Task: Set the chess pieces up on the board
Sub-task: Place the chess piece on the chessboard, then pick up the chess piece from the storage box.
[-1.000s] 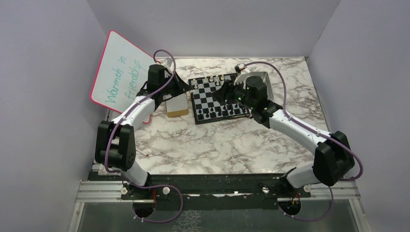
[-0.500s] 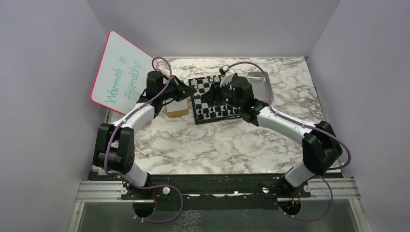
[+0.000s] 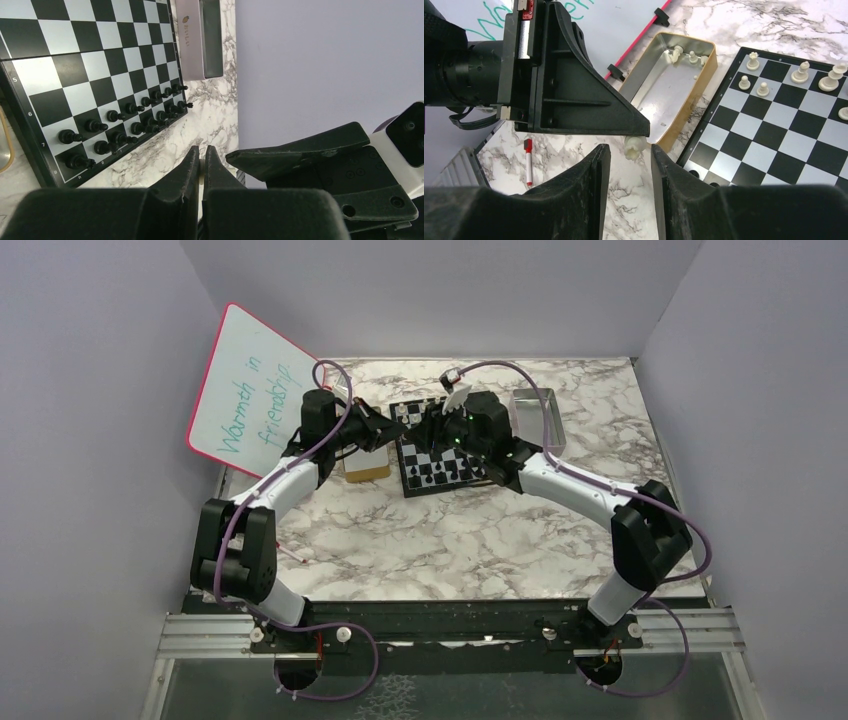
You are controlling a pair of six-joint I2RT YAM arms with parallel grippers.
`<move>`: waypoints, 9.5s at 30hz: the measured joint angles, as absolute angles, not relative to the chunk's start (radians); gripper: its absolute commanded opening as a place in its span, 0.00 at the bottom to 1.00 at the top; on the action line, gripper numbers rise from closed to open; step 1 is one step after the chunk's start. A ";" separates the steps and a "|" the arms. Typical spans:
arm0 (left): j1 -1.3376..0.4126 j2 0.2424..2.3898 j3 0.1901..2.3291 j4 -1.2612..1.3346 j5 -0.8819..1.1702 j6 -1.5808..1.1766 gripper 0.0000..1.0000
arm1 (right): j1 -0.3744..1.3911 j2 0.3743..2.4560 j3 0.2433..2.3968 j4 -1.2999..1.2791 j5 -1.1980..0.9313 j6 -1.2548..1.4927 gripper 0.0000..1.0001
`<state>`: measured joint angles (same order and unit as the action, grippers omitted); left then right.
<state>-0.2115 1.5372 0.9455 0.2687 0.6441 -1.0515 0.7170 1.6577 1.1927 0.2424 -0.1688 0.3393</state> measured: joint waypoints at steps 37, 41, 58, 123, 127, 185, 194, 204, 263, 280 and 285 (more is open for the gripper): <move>-0.212 1.515 0.918 0.300 0.645 -1.079 0.03 | 0.730 1.701 1.222 0.241 -0.129 0.342 0.20; -0.211 1.515 0.915 0.300 0.645 -1.078 0.15 | 0.732 1.702 1.222 0.239 -0.120 0.339 0.16; -0.210 1.487 0.942 0.192 0.590 -0.945 0.63 | 0.720 1.702 1.278 0.139 0.001 0.254 0.13; -0.236 1.137 0.875 -0.318 0.412 -0.175 0.99 | 0.320 2.443 2.127 -0.369 0.062 0.095 0.19; -0.236 1.135 0.875 -0.320 0.409 -0.175 0.99 | 0.318 2.449 2.128 -0.381 0.062 0.096 0.19; -0.236 1.103 0.875 -0.370 0.201 -0.172 0.99 | 0.306 2.475 2.226 -0.450 0.055 0.091 0.61; -0.236 1.121 0.878 -0.393 0.171 -0.194 0.92 | 0.306 2.115 1.912 -0.419 -0.006 0.148 0.86; -0.236 1.306 1.081 -0.389 0.141 -0.247 0.60 | 0.306 1.690 1.467 -0.296 -0.108 0.227 1.00; -0.236 2.181 1.523 -0.002 -0.217 -0.249 0.13 | 0.306 1.257 1.071 -0.106 -0.415 0.374 1.00; -0.236 2.111 1.499 -0.078 -0.217 -0.242 0.10 | 0.306 1.280 1.066 -0.118 -0.328 0.327 1.00; -0.241 2.019 1.490 -0.112 -0.205 -0.242 0.10 | 0.306 1.280 1.051 -0.117 -0.328 0.327 1.00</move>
